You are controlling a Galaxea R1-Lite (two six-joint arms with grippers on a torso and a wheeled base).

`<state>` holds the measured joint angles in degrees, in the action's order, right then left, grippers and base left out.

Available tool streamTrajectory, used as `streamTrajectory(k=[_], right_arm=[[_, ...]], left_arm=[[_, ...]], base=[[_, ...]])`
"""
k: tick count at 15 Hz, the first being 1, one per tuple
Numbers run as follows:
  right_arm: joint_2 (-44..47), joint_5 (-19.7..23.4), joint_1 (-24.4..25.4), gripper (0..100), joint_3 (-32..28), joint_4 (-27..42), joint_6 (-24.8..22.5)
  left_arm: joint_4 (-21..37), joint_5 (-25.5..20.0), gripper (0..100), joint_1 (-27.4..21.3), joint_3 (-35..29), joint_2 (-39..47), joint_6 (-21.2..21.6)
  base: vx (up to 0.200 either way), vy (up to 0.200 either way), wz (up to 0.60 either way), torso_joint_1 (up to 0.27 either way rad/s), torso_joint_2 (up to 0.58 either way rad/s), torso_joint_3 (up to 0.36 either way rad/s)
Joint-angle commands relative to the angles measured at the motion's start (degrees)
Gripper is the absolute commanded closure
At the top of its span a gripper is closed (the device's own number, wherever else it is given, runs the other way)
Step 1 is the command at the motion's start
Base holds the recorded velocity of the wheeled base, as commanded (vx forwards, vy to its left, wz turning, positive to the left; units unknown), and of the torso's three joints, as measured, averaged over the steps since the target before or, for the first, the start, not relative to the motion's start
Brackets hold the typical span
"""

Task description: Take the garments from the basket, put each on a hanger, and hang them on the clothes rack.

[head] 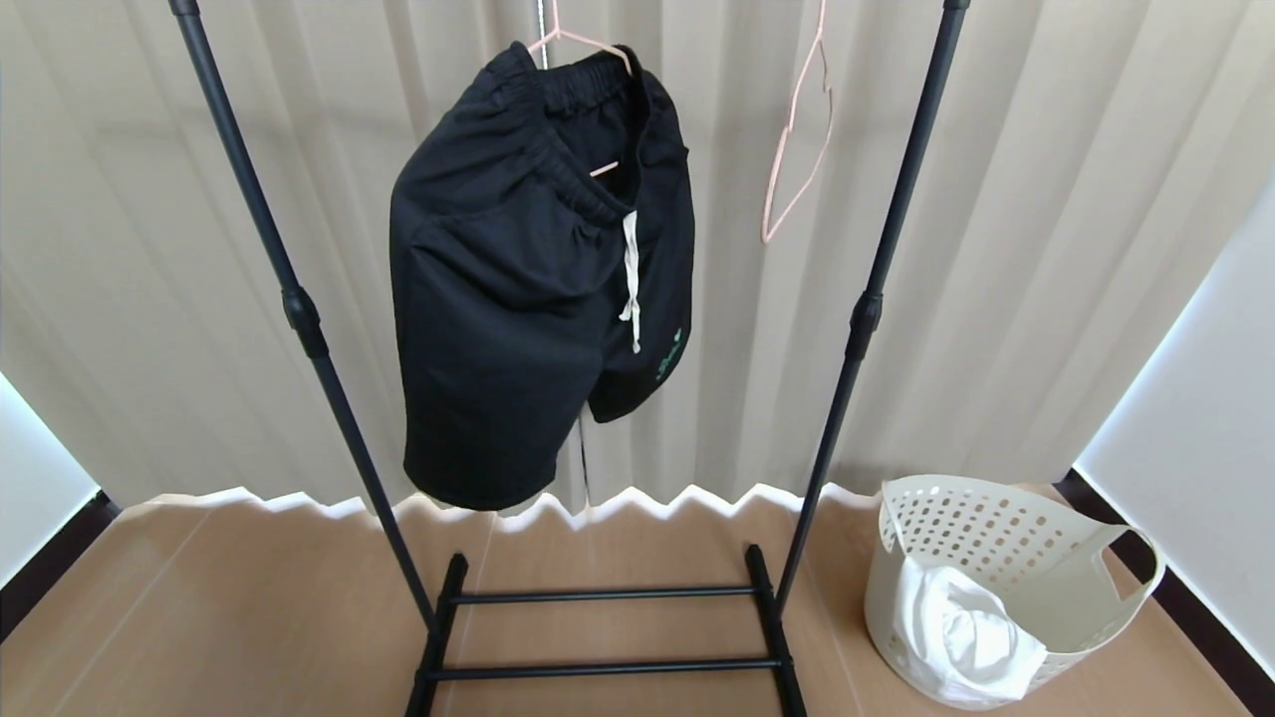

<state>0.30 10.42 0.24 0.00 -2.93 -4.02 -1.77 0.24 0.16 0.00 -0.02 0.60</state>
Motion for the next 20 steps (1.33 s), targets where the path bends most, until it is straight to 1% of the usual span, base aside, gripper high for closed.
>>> streamTrajectory(k=[1, 6, 8, 9, 15, 16, 20], right_arm=[[0.13, 0.04, 0.02, 0, 0.00, -0.06, -0.02], [0.13, 0.04, 0.02, 0, 0.00, -0.06, -0.02], [0.13, 0.04, 0.02, 0, 0.00, -0.06, -0.02], [0.13, 0.04, 0.02, 0, 0.00, 0.03, -0.02], [0.13, 0.04, 0.02, 0, 0.00, 0.03, -0.02], [0.13, 0.04, 0.02, 0, 0.00, 0.03, -0.02], [0.13, 0.04, 0.02, 0, 0.00, 0.03, -0.02]], left_arm=[[0.01, 0.02, 0, 0.02, 0.00, 0.02, 0.02], [0.01, 0.02, 0, 0.02, 0.00, 0.02, 0.02], [0.01, 0.02, 0, 0.02, 0.00, 0.02, 0.02], [0.01, 0.02, 0, 0.02, 0.00, 0.02, 0.02], [0.10, 0.02, 0, 0.02, 0.00, 0.02, -0.07], [0.01, 0.02, 0, 0.02, 0.00, 0.02, -0.07], [0.10, 0.02, 0, 0.02, 0.00, 0.02, -0.07]], base=[[0.000, 0.000, 0.00, -0.076, 0.46, 0.378], [0.000, 0.000, 0.00, -0.043, 0.44, 0.397], [0.000, 0.000, 0.00, -0.002, 0.28, 0.288], [0.000, 0.000, 0.00, 0.007, 0.12, 0.124], [0.000, 0.000, -0.60, -0.001, 0.02, 0.027], [0.000, 0.000, 0.00, 0.000, 0.00, 0.000], [0.000, -0.200, 0.00, -0.001, 0.00, 0.004]])
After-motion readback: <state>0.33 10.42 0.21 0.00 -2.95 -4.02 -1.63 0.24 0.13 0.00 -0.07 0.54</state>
